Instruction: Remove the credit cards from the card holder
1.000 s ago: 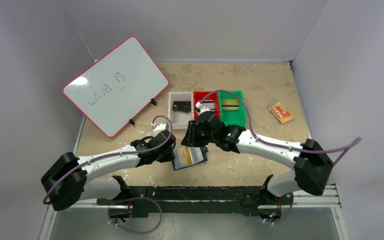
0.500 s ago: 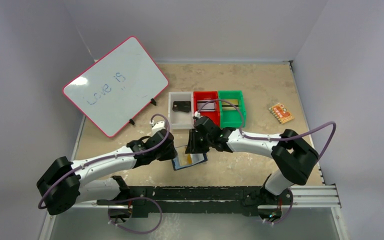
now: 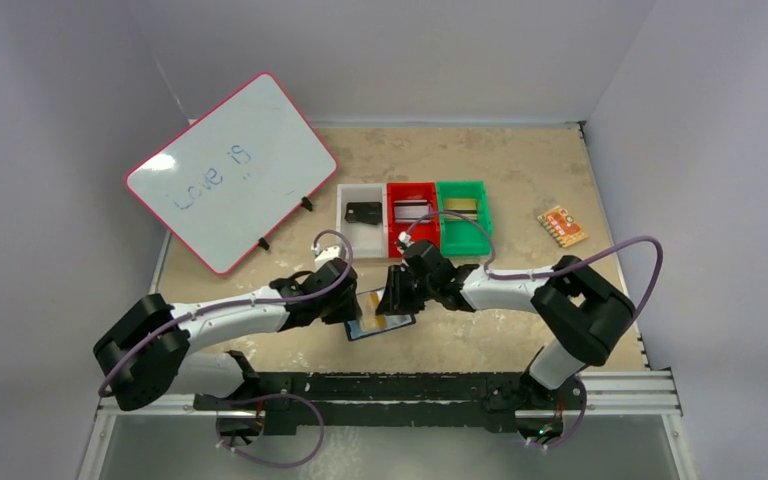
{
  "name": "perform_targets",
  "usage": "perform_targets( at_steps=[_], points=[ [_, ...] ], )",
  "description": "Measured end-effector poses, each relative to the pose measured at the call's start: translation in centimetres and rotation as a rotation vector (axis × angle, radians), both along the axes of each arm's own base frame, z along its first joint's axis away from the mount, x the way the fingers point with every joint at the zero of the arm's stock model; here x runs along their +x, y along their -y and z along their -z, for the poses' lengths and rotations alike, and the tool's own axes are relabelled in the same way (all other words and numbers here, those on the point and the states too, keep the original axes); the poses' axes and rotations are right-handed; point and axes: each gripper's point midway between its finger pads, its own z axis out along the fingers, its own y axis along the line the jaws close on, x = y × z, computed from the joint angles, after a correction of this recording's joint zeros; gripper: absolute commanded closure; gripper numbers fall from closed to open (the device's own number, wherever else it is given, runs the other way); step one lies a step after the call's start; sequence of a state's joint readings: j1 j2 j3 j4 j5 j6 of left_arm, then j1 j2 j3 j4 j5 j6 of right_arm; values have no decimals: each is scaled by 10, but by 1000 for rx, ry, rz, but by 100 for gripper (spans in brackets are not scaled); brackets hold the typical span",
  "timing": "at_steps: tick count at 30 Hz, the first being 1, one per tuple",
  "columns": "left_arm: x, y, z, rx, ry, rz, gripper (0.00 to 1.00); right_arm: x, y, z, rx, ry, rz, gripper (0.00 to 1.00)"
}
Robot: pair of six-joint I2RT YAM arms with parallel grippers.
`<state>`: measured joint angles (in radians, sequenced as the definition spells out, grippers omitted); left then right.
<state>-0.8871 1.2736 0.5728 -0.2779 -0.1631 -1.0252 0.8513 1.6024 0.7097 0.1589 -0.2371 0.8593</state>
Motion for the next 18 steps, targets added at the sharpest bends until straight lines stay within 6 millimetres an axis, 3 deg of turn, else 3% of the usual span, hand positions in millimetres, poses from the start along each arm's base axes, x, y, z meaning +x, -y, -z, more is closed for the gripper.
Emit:
perform_targets(
  at_steps=[4,11,18],
  points=[
    [0,2,5,8,-13,4,72,0,0,1,59,-10,1,71],
    [1,5,6,15,-7,21,76,-5,1,6,146,-44,5,94],
    [2,4,7,27,-1,19,77,-3,-1,-5,217,-49,16,100]
  ],
)
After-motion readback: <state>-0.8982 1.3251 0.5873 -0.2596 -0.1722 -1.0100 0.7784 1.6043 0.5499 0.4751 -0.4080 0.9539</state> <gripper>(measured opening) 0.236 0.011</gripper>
